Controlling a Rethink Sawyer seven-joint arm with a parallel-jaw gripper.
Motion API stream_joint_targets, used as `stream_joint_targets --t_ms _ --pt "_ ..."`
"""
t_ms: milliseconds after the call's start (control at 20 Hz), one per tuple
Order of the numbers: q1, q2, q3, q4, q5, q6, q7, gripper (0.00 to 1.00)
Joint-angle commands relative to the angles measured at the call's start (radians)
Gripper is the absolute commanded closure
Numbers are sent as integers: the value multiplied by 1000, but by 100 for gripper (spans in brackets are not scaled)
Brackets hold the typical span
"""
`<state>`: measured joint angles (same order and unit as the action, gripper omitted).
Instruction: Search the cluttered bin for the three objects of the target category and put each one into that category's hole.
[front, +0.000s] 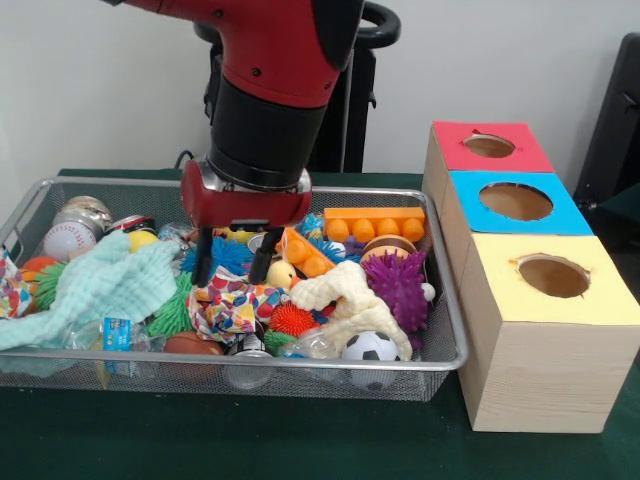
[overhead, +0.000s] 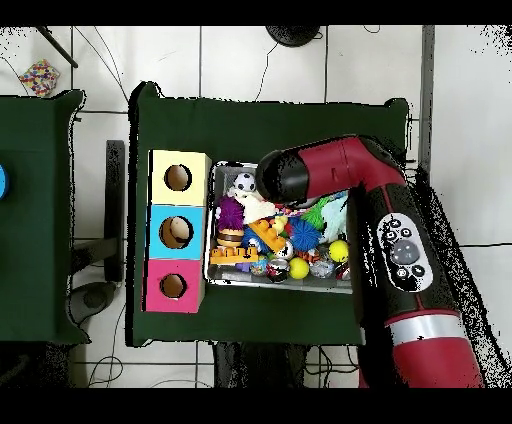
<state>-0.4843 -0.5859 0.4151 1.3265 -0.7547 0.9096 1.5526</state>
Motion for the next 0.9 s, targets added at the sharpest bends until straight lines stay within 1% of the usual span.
stream_joint_targets --t_ms 50,550,700,900 --pt "-24 48 73 -10 -49 27 -347 0" --pt "18 69 29 -62 -140 40 -356 0" --pt "21 86 27 -76 -157 40 -347 0" --pt "24 115 26 -103 -182 45 -357 0"
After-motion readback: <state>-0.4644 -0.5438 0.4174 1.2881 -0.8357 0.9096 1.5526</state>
